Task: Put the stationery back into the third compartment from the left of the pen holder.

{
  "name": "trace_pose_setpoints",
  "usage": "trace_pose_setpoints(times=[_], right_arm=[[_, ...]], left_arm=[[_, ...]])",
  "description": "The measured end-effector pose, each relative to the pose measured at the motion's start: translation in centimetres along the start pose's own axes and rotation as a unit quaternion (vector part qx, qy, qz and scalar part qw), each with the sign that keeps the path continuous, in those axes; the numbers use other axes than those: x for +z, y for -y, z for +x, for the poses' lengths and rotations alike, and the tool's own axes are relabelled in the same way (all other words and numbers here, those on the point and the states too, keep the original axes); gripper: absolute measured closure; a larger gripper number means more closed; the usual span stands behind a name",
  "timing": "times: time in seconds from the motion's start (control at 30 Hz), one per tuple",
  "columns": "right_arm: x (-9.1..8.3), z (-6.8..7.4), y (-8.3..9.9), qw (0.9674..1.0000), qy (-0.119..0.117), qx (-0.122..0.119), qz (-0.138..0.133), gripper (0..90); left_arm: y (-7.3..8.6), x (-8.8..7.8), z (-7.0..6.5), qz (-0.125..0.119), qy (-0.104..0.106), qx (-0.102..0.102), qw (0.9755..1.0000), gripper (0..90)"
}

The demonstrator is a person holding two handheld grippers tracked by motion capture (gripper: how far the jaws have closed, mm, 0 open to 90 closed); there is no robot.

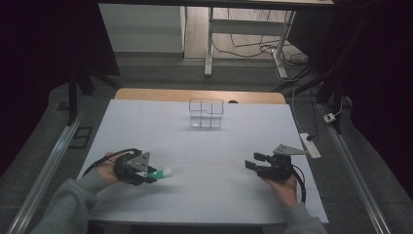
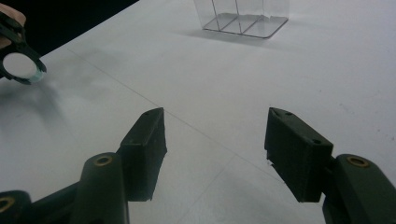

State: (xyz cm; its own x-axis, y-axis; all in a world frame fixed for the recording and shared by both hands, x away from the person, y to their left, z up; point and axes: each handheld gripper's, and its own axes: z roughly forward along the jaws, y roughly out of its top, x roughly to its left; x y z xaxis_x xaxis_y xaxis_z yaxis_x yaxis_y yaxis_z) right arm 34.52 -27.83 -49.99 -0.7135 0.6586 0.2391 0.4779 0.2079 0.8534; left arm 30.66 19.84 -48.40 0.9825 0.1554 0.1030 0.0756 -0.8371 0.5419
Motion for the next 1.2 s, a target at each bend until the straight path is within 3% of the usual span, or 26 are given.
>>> trace_pose_setpoints(times=[0.1,0.23,0.4,0.6,0.67,0.8,0.93,1.2], right_arm=[[0.0,0.1,0.0,1.0000,0.001,-0.003,0.000,37.8],[0.0,0.1,0.0,1.0000,0.003,-0.006,0.002,37.7],[-0.1,0.2,0.0,0.9999,0.006,-0.012,0.004,37.4],[0.0,0.3,0.0,0.9998,0.006,-0.018,0.006,37.1],[0.0,0.3,0.0,0.9998,0.006,-0.018,0.006,36.8],[-0.1,0.4,-0.1,0.9998,0.007,-0.019,0.004,36.2],[0.0,0.6,-0.1,0.9997,0.008,-0.023,0.001,35.7],[0.2,1.2,-0.2,0.9994,0.004,-0.034,0.000,34.9]], left_arm=[[-0.1,0.1,-0.2,-0.019,-0.016,-0.034,0.9991,65.4],[0.1,-0.1,-0.2,-0.059,-0.022,-0.073,0.9954,65.4],[0.0,0.1,-0.4,-0.080,-0.032,-0.097,0.9915,65.4],[-0.2,0.1,-0.1,-0.107,-0.043,-0.133,0.9844,65.4],[-0.2,0.3,0.0,-0.121,-0.046,-0.147,0.9806,65.3],[-0.4,0.5,0.1,-0.133,-0.049,-0.158,0.9772,65.3],[-0.6,0.5,0.1,-0.160,-0.042,-0.168,0.9717,65.3],[-1.0,1.1,0.0,-0.172,-0.050,-0.183,0.9668,65.4]])
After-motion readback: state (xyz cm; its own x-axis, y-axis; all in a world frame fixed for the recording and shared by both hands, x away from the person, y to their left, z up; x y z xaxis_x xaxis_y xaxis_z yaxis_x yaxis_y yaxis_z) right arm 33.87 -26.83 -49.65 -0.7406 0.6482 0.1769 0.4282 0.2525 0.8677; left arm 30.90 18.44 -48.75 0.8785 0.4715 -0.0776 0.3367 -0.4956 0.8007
